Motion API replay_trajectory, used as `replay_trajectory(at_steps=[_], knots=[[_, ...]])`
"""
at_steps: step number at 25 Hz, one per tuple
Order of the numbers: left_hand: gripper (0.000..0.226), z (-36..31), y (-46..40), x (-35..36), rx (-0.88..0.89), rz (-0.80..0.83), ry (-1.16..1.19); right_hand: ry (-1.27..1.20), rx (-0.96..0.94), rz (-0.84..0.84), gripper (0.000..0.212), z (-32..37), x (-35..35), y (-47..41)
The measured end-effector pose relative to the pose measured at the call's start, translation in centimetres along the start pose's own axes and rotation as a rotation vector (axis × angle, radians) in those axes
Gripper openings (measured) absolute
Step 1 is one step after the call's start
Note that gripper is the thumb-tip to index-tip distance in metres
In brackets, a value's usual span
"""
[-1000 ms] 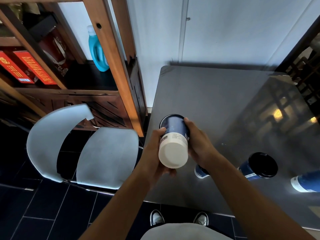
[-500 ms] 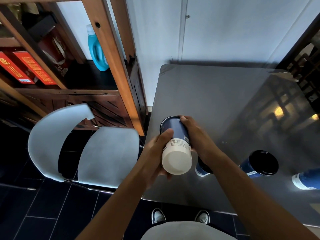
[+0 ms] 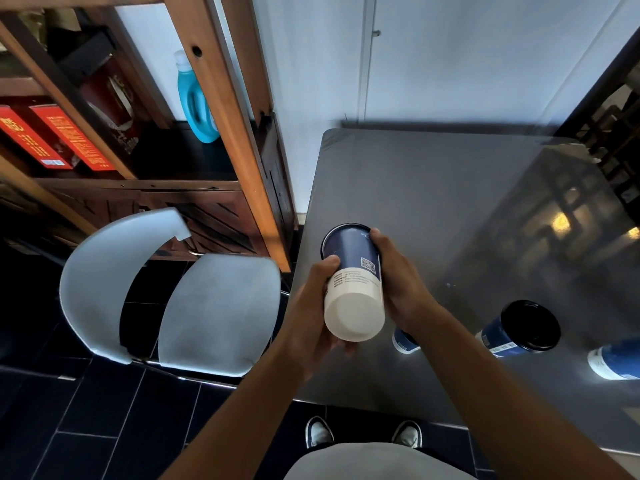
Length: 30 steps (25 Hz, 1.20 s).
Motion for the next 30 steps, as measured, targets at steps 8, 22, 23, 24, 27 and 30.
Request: replay_trajectory(at_steps=[8,22,23,24,27,30], knots=[[0.085,-0.6,-0.6,-1.4,0.051,-0.061,-0.143,0.506,-0.226,-0.016,0.029,2.1,0.0,0.0],[0.048,-0.2,-0.3,-1.7,0.054,-0.100,-0.078,0.194,-0.108,-0.030,0.031,1.0,-0.1,-0.1],[0.051,-0.4,-0.2,-1.6,0.066,-0.103,-0.120,0.216,-0.123,-0.021,0.030,1.2,-0.1,-0.1],[0.052,-0.5,-0.2,-1.6,0.069,-0.096,-0.148,0.245,-0.144,-0.020,0.027,1.4,-0.2,0.0],[0.057,-0.2,-0.2,-1.5,0.044,-0.073,-0.152,0.294,-0.193,-0.049,0.026,2.1,-0.4,0.0],[0.058,0.3,-0.5,-1.6,-0.001,-0.068,-0.010,0.250,-0.177,-0.062,0.035,1.9,-0.3,-0.4]])
Point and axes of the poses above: each hand's wrist, its own y-axis away from the middle knuckle, its own x-axis out of the palm, z = x × y, the point moved 8 cm from there along -y, towards the middle knuckle, and after that the axes turned 3 degrees about -z, right-handed, at the moved point
